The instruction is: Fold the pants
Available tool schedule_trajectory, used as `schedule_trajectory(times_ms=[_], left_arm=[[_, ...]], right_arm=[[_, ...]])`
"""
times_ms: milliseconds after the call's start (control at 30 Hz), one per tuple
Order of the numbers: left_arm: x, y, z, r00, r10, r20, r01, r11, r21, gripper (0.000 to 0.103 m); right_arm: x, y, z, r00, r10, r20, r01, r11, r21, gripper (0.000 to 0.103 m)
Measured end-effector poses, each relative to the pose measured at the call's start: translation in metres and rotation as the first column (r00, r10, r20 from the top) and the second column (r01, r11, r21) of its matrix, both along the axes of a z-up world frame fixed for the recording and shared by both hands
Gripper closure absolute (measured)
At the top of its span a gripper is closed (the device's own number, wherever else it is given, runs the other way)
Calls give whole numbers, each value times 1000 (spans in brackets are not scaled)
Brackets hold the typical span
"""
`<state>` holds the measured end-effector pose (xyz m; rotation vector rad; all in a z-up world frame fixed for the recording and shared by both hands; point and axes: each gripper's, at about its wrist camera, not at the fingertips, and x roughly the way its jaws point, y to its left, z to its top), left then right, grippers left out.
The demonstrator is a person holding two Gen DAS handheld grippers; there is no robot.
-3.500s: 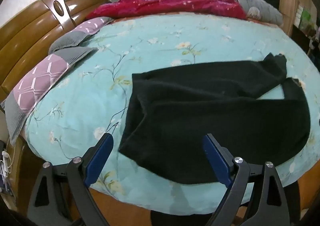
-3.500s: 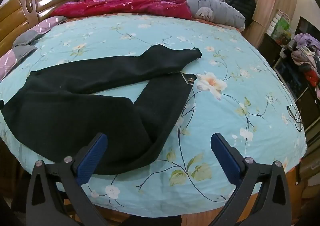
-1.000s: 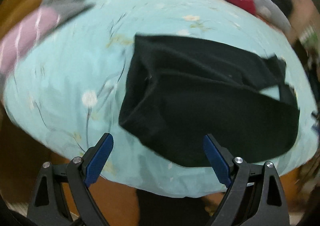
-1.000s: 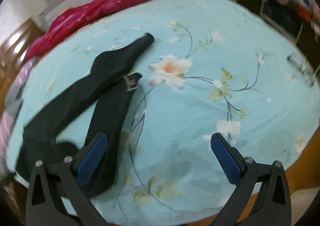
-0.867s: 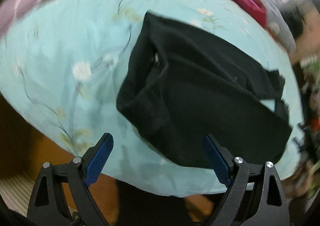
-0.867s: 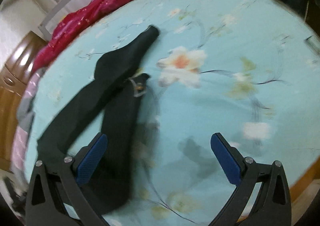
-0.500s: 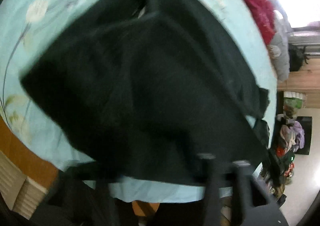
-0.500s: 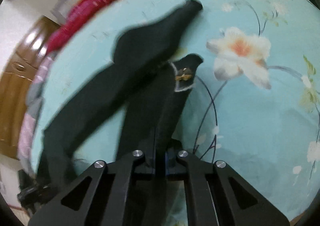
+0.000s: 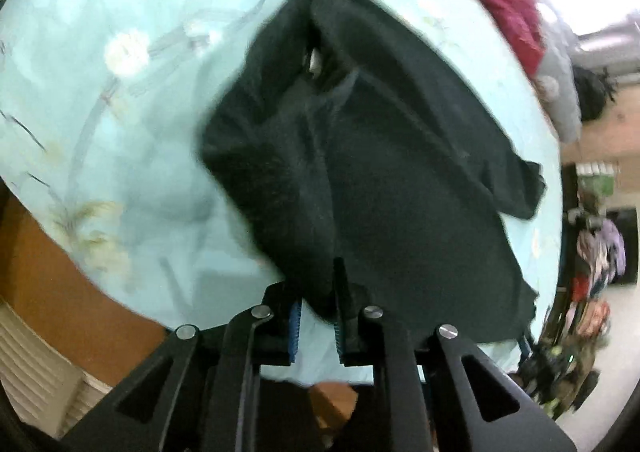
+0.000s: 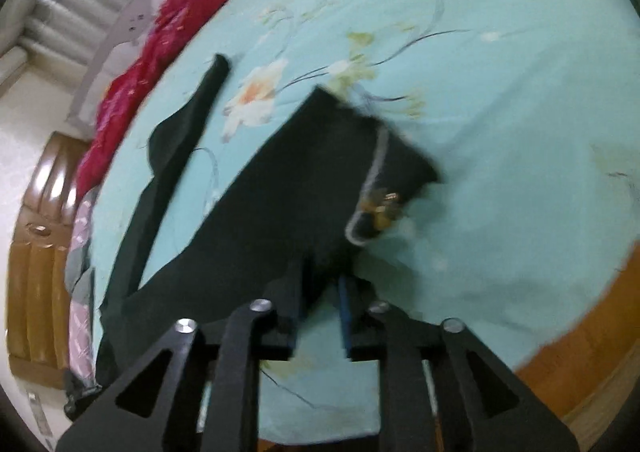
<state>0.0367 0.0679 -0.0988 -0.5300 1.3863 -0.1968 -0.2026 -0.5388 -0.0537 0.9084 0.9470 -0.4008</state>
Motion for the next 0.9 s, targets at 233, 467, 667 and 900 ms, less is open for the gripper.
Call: schedule_trajectory(times_ms=[233, 467, 667, 900], left_arm=[[21, 31, 63, 973, 65, 223, -98, 985, 139, 29], [113, 29, 33, 993, 91, 74, -101, 983, 150, 29], [145, 18, 3, 995, 97, 0, -96, 978, 183, 29], [151, 5, 3, 998, 67, -9, -65, 985, 161, 76]], right_arm=[[7, -21, 58, 996, -9, 92, 23, 988, -152, 33], [135, -34, 50, 980, 76, 186, -75, 997, -15, 33], [230, -51, 1, 983, 17, 184, -40, 992, 120, 33], [300, -30, -38, 973, 129, 189, -166, 967, 194, 92]])
